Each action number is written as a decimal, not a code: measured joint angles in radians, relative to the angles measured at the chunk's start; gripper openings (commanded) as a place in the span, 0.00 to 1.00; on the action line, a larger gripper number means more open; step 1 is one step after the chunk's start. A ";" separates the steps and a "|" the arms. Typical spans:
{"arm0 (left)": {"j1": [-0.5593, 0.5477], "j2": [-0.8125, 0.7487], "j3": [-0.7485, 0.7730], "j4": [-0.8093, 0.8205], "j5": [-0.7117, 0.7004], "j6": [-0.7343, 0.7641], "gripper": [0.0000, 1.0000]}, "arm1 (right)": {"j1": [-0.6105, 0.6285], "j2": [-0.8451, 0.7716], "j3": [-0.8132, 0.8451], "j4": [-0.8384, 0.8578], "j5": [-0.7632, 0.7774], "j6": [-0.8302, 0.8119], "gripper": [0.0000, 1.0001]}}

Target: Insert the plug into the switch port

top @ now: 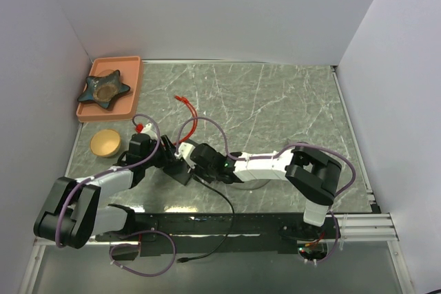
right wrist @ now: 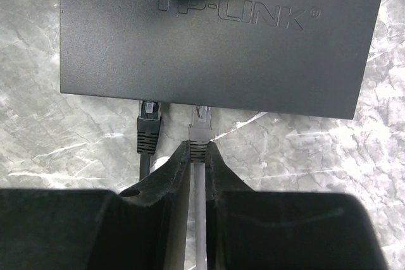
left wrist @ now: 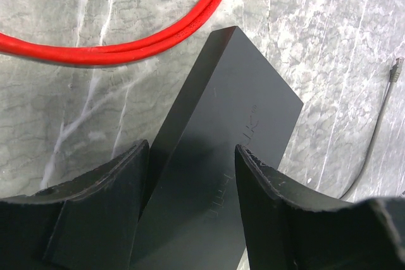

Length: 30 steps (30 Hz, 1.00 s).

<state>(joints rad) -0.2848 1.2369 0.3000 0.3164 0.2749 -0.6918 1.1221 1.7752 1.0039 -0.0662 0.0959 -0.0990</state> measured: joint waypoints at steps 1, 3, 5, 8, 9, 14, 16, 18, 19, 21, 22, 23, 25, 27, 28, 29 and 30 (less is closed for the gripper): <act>0.000 0.000 0.000 0.000 0.000 0.000 0.61 | -0.002 0.000 -0.002 0.003 -0.004 0.000 0.00; -0.003 0.003 0.000 0.005 0.000 0.003 0.60 | -0.008 0.000 -0.005 0.007 -0.011 -0.002 0.00; -0.011 0.010 0.000 0.014 -0.002 0.011 0.60 | -0.011 0.000 -0.005 0.006 -0.016 -0.003 0.00; -0.030 0.027 0.007 0.030 -0.012 0.024 0.60 | -0.019 0.000 -0.005 0.002 -0.018 -0.004 0.00; -0.042 0.038 0.013 0.038 -0.021 0.028 0.60 | -0.021 0.000 -0.005 -0.002 -0.018 -0.004 0.00; -0.087 0.067 0.026 0.066 -0.063 0.042 0.60 | -0.034 0.000 -0.005 -0.017 -0.018 -0.004 0.00; -0.099 0.069 0.026 0.074 -0.078 0.045 0.60 | -0.038 0.000 -0.004 -0.019 -0.018 -0.005 0.00; -0.110 0.069 0.026 0.076 -0.091 0.046 0.60 | -0.042 0.000 -0.003 -0.022 -0.018 -0.008 0.00; -0.116 0.069 0.026 0.077 -0.097 0.048 0.60 | -0.043 0.000 -0.003 -0.024 -0.018 -0.013 0.00; -0.124 0.069 0.026 0.079 -0.107 0.053 0.60 | -0.046 0.000 -0.003 -0.024 -0.024 -0.019 0.00; -0.128 0.069 0.026 0.079 -0.115 0.055 0.60 | -0.047 0.000 -0.003 -0.024 -0.027 -0.024 0.00; -0.132 0.067 0.026 0.078 -0.120 0.058 0.60 | -0.048 0.000 -0.003 -0.025 -0.032 -0.030 0.00; -0.137 0.067 0.026 0.078 -0.126 0.068 0.60 | -0.050 0.000 -0.002 -0.026 -0.040 -0.039 0.00; -0.143 0.063 0.026 0.075 -0.134 0.076 0.60 | -0.050 -0.002 -0.002 -0.027 -0.048 -0.049 0.00; -0.146 0.062 0.026 0.074 -0.136 0.080 0.59 | -0.052 -0.002 -0.002 -0.027 -0.052 -0.053 0.00; -0.150 0.061 0.026 0.073 -0.141 0.082 0.59 | -0.055 -0.004 -0.002 -0.029 -0.059 -0.056 0.00; -0.153 0.061 0.026 0.073 -0.142 0.085 0.59 | -0.057 -0.005 -0.002 -0.031 -0.063 -0.057 0.00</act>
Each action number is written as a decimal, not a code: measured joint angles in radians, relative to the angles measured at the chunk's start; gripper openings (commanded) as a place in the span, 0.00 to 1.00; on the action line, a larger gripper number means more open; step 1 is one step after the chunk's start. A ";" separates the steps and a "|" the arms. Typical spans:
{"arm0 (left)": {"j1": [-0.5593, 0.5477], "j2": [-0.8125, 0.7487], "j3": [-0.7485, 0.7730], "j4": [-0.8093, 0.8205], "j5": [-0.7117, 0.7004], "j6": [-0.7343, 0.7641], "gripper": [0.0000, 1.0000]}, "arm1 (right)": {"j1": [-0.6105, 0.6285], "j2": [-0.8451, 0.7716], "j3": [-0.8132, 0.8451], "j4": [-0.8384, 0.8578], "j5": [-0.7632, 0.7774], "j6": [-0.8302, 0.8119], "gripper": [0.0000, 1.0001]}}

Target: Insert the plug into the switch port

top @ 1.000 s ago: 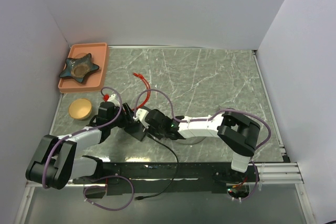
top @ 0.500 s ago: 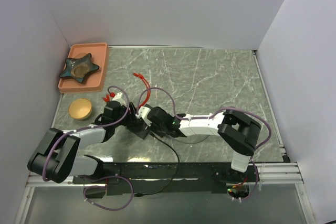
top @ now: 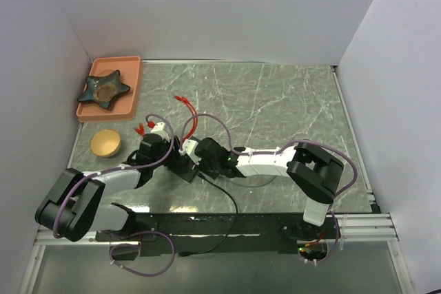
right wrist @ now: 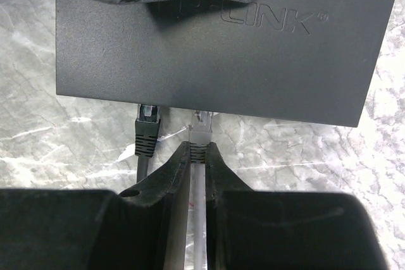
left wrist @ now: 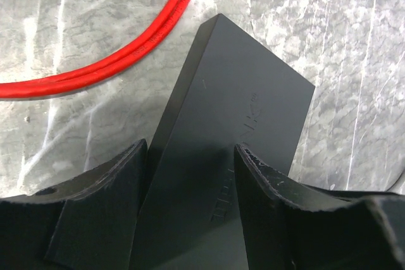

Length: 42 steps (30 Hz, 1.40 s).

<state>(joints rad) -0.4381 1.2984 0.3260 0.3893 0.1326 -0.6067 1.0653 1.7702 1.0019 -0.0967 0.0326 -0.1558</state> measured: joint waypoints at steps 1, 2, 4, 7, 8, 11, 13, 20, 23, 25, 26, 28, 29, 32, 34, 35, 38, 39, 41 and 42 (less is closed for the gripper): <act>-0.004 0.000 0.000 0.000 -0.001 0.003 0.59 | -0.003 -0.001 0.000 -0.003 -0.003 -0.002 0.00; -0.009 0.000 0.000 0.001 -0.005 0.007 0.59 | -0.006 -0.001 0.000 -0.004 -0.008 -0.004 0.00; -0.016 0.000 0.000 0.002 -0.008 0.017 0.59 | -0.011 -0.002 0.000 -0.008 -0.019 -0.009 0.00; -0.031 0.000 0.000 0.003 -0.021 0.028 0.59 | -0.018 -0.003 0.001 -0.017 -0.029 -0.018 0.00; -0.036 0.000 0.000 0.003 -0.024 0.032 0.59 | -0.021 -0.004 0.001 -0.019 -0.034 -0.020 0.00; -0.050 0.000 0.000 0.007 -0.030 0.045 0.59 | -0.026 -0.005 0.006 -0.032 -0.045 -0.023 0.00; -0.057 0.000 0.000 0.008 -0.034 0.050 0.59 | -0.029 -0.005 0.007 -0.038 -0.051 -0.023 0.00; -0.070 -0.013 -0.012 0.013 -0.036 0.071 0.57 | -0.039 -0.006 0.012 -0.053 -0.079 -0.026 0.00; -0.074 -0.013 -0.012 0.013 -0.037 0.076 0.57 | -0.042 -0.006 0.013 -0.054 -0.086 -0.026 0.00; -0.075 -0.013 -0.012 0.013 -0.038 0.079 0.57 | -0.043 -0.006 0.013 -0.055 -0.090 -0.026 0.00; -0.075 -0.013 -0.012 0.013 -0.038 0.082 0.57 | -0.043 -0.006 0.013 -0.055 -0.090 -0.027 0.00; -0.075 -0.013 -0.012 0.013 -0.037 0.088 0.58 | -0.043 -0.006 0.015 -0.058 -0.092 -0.030 0.00; -0.077 -0.013 -0.012 0.013 -0.038 0.090 0.58 | -0.044 -0.006 0.020 -0.064 -0.092 -0.033 0.00; -0.089 -0.014 -0.013 0.012 -0.039 0.091 0.58 | -0.048 -0.006 0.032 -0.092 -0.101 -0.040 0.00; -0.094 -0.019 -0.014 0.010 -0.040 0.092 0.58 | -0.052 -0.006 0.033 -0.098 -0.107 -0.042 0.00; -0.095 -0.023 -0.017 0.009 -0.040 0.091 0.58 | -0.055 -0.006 0.034 -0.100 -0.111 -0.043 0.00; -0.099 -0.032 -0.021 0.002 -0.040 0.092 0.58 | -0.065 -0.006 0.035 -0.105 -0.127 -0.043 0.00; -0.100 -0.032 -0.021 0.002 -0.040 0.091 0.58 | -0.068 -0.006 0.037 -0.108 -0.133 -0.043 0.00; -0.100 -0.032 -0.021 0.002 -0.040 0.091 0.58 | -0.071 -0.005 0.040 -0.112 -0.141 -0.043 0.00; -0.101 -0.032 -0.021 0.002 -0.041 0.091 0.59 | -0.072 -0.004 0.042 -0.114 -0.143 -0.043 0.00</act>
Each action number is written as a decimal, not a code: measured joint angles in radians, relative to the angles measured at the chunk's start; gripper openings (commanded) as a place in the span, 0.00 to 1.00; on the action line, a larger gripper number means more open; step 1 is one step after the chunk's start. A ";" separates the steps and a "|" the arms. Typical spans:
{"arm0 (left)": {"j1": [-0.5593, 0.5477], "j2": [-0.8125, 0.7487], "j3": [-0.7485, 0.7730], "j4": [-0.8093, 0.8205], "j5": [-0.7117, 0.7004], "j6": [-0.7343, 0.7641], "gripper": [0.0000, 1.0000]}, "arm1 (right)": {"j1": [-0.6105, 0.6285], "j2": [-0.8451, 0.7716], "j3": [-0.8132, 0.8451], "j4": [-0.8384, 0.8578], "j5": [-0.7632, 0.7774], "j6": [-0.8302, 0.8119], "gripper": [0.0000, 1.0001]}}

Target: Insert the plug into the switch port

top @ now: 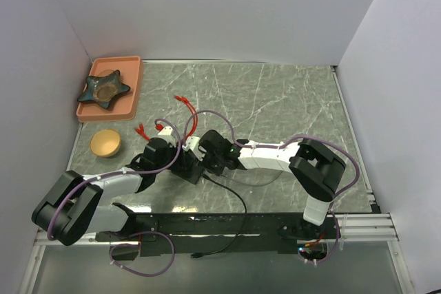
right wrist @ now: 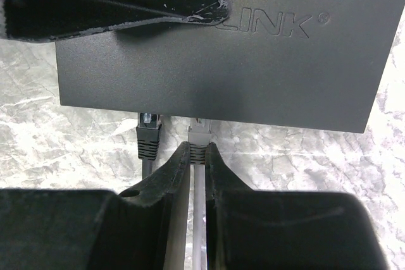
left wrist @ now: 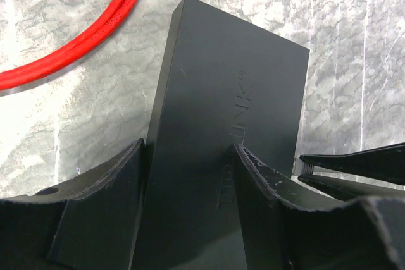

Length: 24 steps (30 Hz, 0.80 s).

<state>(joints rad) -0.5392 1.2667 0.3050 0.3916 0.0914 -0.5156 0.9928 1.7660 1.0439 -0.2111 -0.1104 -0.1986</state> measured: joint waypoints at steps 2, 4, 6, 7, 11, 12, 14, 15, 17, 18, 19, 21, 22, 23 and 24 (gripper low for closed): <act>0.000 0.000 0.000 0.000 -0.002 0.000 0.60 | -0.002 0.002 0.003 -0.003 -0.005 0.003 0.00; -0.002 0.000 0.000 0.000 -0.005 -0.001 0.62 | -0.003 0.003 0.003 -0.005 -0.005 0.007 0.00; -0.004 -0.002 0.000 -0.002 -0.009 -0.004 0.65 | -0.003 0.003 0.003 -0.005 -0.003 0.014 0.00; -0.008 -0.004 0.000 -0.003 -0.013 -0.005 0.67 | -0.003 0.003 0.003 -0.005 -0.002 0.019 0.00; -0.023 -0.025 0.002 -0.034 -0.036 -0.030 0.73 | -0.003 0.003 0.003 -0.005 0.010 0.036 0.09; -0.027 -0.032 0.004 -0.048 -0.045 -0.036 0.74 | -0.003 0.003 0.003 -0.005 0.014 0.043 0.12; -0.035 -0.047 0.012 -0.082 -0.064 -0.057 0.78 | -0.003 0.003 0.003 0.001 0.022 0.053 0.17; -0.037 -0.051 0.015 -0.097 -0.072 -0.064 0.79 | -0.003 0.003 0.003 0.005 0.024 0.056 0.22; -0.039 -0.066 0.029 -0.142 -0.092 -0.087 0.80 | -0.003 0.003 0.003 0.018 0.033 0.072 0.24; -0.039 -0.071 0.035 -0.166 -0.099 -0.096 0.80 | -0.003 0.003 0.003 0.023 0.039 0.079 0.28; -0.039 -0.075 0.043 -0.187 -0.104 -0.104 0.80 | -0.003 0.003 0.003 0.026 0.043 0.087 0.30; -0.035 -0.076 0.057 -0.223 -0.101 -0.124 0.80 | -0.003 0.003 0.004 0.045 0.042 0.106 0.39; -0.032 -0.076 0.066 -0.240 -0.092 -0.134 0.81 | -0.002 0.003 0.008 0.059 0.044 0.116 0.41; -0.024 -0.076 0.072 -0.254 -0.087 -0.140 0.81 | -0.002 -0.002 0.009 0.065 0.047 0.127 0.45; -0.008 -0.076 0.079 -0.267 -0.076 -0.153 0.81 | -0.002 -0.009 0.009 0.085 0.044 0.136 0.48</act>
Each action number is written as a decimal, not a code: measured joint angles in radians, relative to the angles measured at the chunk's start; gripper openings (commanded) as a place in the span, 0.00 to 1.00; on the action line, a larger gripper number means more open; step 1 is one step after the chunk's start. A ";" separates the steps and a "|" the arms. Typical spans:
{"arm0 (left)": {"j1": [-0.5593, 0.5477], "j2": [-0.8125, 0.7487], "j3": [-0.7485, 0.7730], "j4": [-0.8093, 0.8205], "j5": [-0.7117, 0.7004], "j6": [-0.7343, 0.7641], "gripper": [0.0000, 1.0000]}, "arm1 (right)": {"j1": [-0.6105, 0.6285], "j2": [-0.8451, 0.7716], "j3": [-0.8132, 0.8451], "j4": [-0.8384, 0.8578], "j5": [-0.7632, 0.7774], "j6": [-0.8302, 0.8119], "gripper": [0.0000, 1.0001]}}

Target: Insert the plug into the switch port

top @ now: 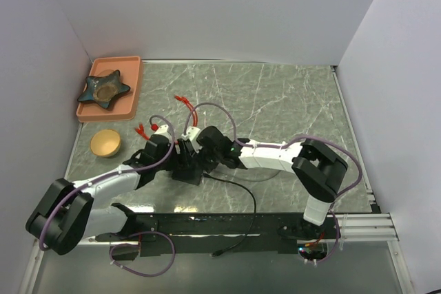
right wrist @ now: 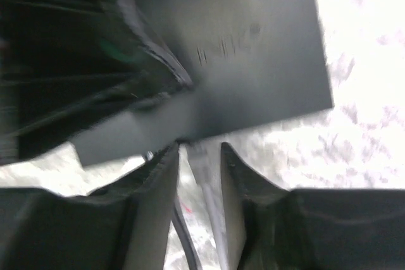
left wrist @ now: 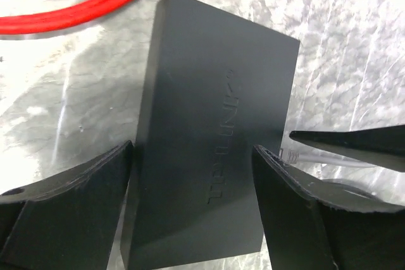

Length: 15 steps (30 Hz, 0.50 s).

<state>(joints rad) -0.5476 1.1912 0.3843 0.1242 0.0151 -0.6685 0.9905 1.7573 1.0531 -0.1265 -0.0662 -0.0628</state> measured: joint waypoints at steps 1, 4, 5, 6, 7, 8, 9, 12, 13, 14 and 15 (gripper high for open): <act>0.010 0.000 0.005 -0.010 0.008 -0.006 0.82 | 0.000 -0.005 0.001 0.013 -0.002 0.008 0.50; 0.049 -0.009 0.026 -0.043 0.024 -0.025 0.82 | 0.002 -0.032 0.002 0.032 0.000 0.026 0.60; 0.063 -0.017 0.031 -0.054 0.026 -0.028 0.83 | 0.004 -0.043 0.002 0.030 0.003 0.029 0.66; 0.076 -0.031 0.036 -0.068 0.026 -0.029 0.83 | 0.005 -0.055 0.002 0.028 0.007 0.034 0.69; 0.089 -0.048 0.040 -0.082 0.024 -0.029 0.83 | 0.005 -0.064 0.002 0.026 0.015 0.039 0.71; 0.098 -0.064 0.043 -0.092 0.023 -0.030 0.84 | 0.005 -0.073 0.002 0.024 0.022 0.041 0.77; 0.106 -0.087 0.049 -0.109 0.019 -0.030 0.84 | 0.005 -0.082 0.002 0.018 0.029 0.044 0.80; 0.119 -0.158 0.068 -0.155 0.010 -0.029 0.84 | 0.005 -0.117 -0.001 -0.002 0.059 0.054 0.94; 0.122 -0.180 0.076 -0.168 0.009 -0.029 0.85 | 0.005 -0.135 -0.008 -0.004 0.064 0.061 0.98; 0.123 -0.198 0.082 -0.180 0.007 -0.028 0.84 | 0.005 -0.153 -0.015 -0.007 0.066 0.064 0.99; 0.124 -0.221 0.093 -0.198 0.005 -0.027 0.84 | 0.004 -0.183 -0.033 -0.007 0.066 0.069 0.99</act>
<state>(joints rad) -0.4236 0.9703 0.4770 -0.0738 0.0204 -0.6960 0.9947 1.5738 1.0203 -0.1337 -0.0006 0.0059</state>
